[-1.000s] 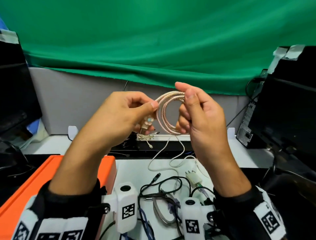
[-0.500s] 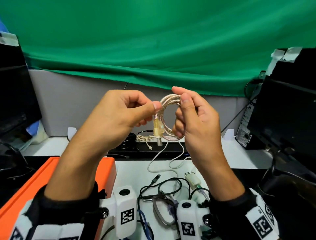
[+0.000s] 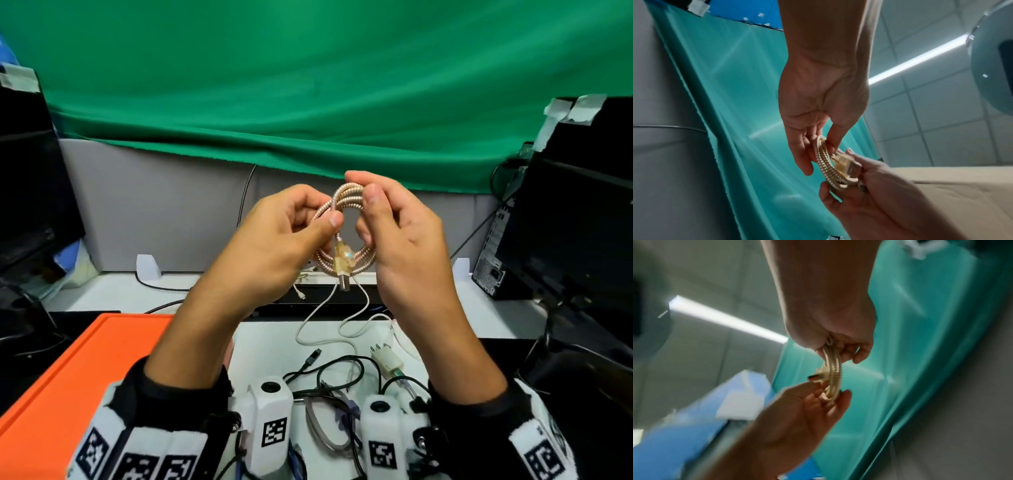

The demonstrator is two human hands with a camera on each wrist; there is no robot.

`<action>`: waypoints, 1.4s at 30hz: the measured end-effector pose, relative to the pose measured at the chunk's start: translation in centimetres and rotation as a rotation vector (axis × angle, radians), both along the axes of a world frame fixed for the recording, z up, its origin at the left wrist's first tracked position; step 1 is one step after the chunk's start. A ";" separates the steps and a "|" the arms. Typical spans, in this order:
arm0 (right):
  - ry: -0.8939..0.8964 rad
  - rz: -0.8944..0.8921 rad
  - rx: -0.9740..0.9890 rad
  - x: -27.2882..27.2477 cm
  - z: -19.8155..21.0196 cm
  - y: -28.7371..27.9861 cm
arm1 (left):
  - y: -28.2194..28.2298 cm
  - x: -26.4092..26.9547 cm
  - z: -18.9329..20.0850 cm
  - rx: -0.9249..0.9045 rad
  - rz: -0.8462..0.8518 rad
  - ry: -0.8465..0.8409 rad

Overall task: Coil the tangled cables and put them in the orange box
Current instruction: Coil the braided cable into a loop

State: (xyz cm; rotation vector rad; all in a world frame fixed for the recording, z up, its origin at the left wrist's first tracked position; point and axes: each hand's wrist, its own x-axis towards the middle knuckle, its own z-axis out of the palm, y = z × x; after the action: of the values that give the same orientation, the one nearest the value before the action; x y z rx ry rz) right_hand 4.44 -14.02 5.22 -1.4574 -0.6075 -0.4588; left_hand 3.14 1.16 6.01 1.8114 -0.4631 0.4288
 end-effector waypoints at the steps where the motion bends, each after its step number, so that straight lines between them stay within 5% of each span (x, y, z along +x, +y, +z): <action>1: -0.049 -0.057 -0.064 -0.1 0.1 -0.2 | -0.2 0.1 -0.1 0.036 0.045 -0.021; 21: -0.105 0.219 -0.358 -0.2 0.6 -1.5 | -2.9 -0.3 -1.5 0.363 0.729 -0.460; 26: -0.163 0.160 -0.385 -1.0 0.5 -0.9 | -2.0 -0.9 -0.4 0.447 0.840 -0.377; 28: -0.126 0.148 -0.328 -0.8 0.5 -0.8 | -1.4 -1.0 0.0 0.474 0.803 -0.400; 33: -0.076 0.134 -0.268 -0.4 0.4 -0.9 | -0.2 -0.7 0.0 0.373 0.238 -0.277; 42: 0.034 0.069 -0.175 0.5 0.2 -1.1 | -0.5 -0.6 -0.2 0.285 0.229 -0.368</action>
State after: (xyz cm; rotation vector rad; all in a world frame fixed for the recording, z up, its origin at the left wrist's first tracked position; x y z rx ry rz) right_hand 4.98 -15.10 5.39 -1.6014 -0.6827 -0.3327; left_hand 2.54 0.61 5.84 2.0782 -0.5938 0.9017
